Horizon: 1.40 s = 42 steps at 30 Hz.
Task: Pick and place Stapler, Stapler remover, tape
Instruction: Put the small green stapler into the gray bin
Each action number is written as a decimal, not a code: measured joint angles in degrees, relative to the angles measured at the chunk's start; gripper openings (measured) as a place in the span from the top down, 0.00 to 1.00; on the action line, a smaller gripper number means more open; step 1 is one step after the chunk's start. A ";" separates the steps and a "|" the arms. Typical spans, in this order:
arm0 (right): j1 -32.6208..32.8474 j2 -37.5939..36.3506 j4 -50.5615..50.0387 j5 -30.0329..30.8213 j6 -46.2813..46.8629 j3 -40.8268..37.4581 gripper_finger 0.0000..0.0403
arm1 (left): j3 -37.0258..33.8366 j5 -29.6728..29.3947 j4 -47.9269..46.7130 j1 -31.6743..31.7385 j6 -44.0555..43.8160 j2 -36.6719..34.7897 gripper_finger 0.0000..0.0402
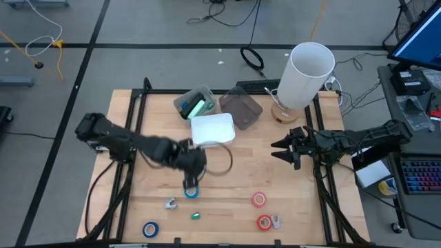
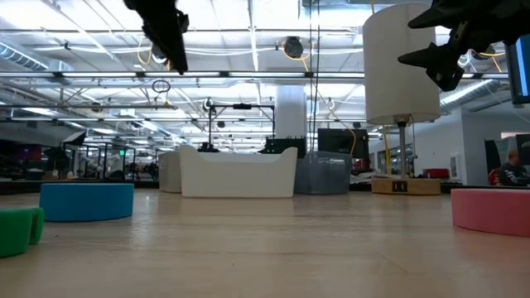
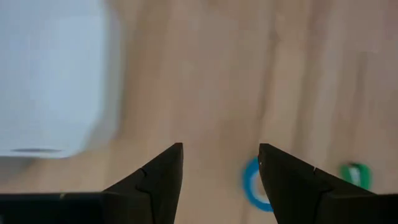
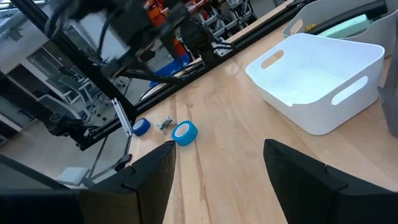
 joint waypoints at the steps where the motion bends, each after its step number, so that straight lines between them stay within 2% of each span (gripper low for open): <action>1: 0.01 0.02 0.00 -0.02 -0.19 0.00 0.41 | 0.00 -0.09 0.53 -1.80 -1.08 0.77 0.48; 6: 0.01 -0.01 0.02 0.00 -0.83 0.00 0.41 | 0.00 1.64 5.54 -8.47 -7.70 6.03 0.48; 15: 0.01 -0.01 -0.02 -0.15 -0.83 0.00 0.41 | 0.00 13.53 16.47 -13.63 -24.29 15.20 0.48; 23: 0.01 -0.01 -0.02 -0.20 -0.83 0.00 0.41 | 0.00 14.90 17.31 -16.67 -37.08 18.65 0.48; 29: 0.01 -0.01 -0.02 -0.20 -0.84 0.00 0.41 | -0.02 12.95 14.91 -17.81 -38.17 18.55 0.48; 36: 0.01 -0.01 -0.02 -0.20 -0.85 0.00 0.41 | -0.02 8.38 15.08 -19.71 -33.51 18.55 0.48; 42: 0.01 0.04 -0.04 -0.21 -0.88 0.00 0.41 | -0.08 7.62 14.76 -21.32 -29.49 20.28 0.48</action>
